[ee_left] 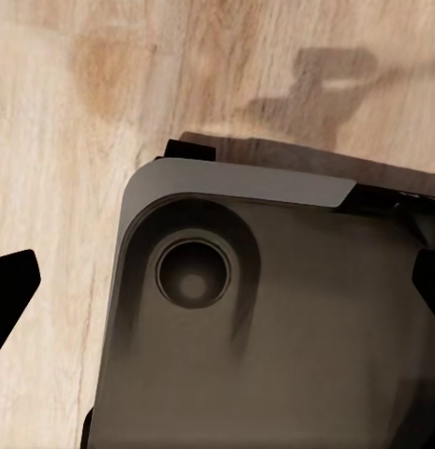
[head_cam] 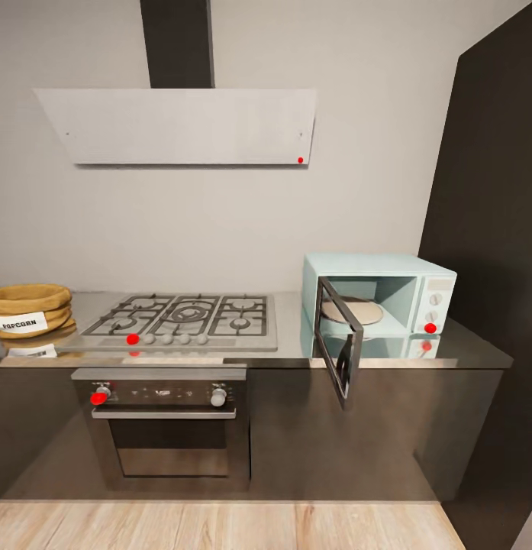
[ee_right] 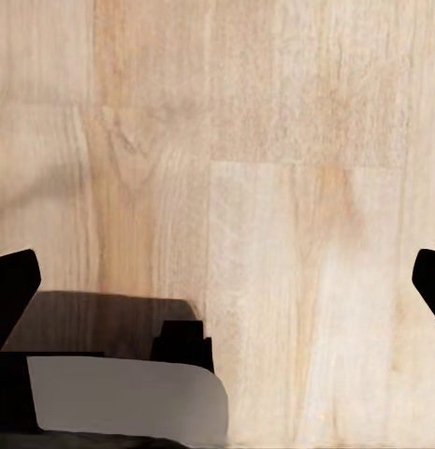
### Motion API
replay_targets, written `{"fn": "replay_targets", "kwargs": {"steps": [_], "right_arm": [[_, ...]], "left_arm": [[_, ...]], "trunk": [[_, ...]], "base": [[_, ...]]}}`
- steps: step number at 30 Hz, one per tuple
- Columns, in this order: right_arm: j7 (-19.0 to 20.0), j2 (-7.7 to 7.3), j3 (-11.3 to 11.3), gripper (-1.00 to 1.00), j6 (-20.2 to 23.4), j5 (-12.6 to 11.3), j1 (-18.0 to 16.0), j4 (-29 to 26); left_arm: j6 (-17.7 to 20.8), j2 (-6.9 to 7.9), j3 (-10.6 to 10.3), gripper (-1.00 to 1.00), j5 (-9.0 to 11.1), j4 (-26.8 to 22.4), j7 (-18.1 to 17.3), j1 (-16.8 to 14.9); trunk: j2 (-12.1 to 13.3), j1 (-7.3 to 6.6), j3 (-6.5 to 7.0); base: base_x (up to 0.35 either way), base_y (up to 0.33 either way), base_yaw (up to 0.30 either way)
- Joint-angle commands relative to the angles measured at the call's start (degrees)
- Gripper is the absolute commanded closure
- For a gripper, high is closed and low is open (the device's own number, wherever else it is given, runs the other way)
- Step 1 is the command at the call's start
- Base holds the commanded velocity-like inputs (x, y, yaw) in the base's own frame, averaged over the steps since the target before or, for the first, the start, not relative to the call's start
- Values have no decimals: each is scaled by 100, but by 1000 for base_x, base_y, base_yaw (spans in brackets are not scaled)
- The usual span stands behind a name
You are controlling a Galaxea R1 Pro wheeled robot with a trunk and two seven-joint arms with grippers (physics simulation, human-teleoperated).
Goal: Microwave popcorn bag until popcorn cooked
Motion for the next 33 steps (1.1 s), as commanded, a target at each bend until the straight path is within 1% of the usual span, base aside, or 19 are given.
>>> {"fn": "replay_targets", "kwargs": {"steps": [1,3,8,10,14,22,29,31,33], "right_arm": [[11,10,-47,-100,-39,46,35,17],[-5,42,-52,-100,-21,34,131,23],[-295,68,-65,-100,126,-5,232,26],[-342,142,-66,-100,118,-6,278,26],[-356,172,-66,-100,101,7,296,26],[-365,185,-58,-100,95,29,304,26],[-348,198,-57,-100,113,37,384,26],[-346,235,-52,-100,113,44,477,26],[-344,289,-48,-100,111,47,575,26]], "left_arm": [[-8,1,14,-100,46,0,-27,-1],[-7,1,15,-100,54,-3,-17,-1],[-1,1,21,-100,65,-8,5,-1],[-1,-5,26,-100,67,-9,9,-1],[-1,-8,26,-100,66,-9,6,-1],[-1,-1,24,-100,65,-9,5,-1],[-1,1,29,-100,76,-11,10,-1],[4,1,31,-100,146,-10,10,-1],[7,1,29,-100,268,-10,12,-1]], "trunk": [[-3,0,-5],[-3,0,-5],[-3,0,-5],[-3,0,-5],[-3,0,-5],[-3,0,-5],[-3,0,-5],[-3,0,-5],[-3,0,-5]], "base": [[0,0,0],[0,0,0],[0,0,5],[0,0,171],[0,0,260],[0,0,285],[0,0,299],[0,0,300],[0,0,300]]}}
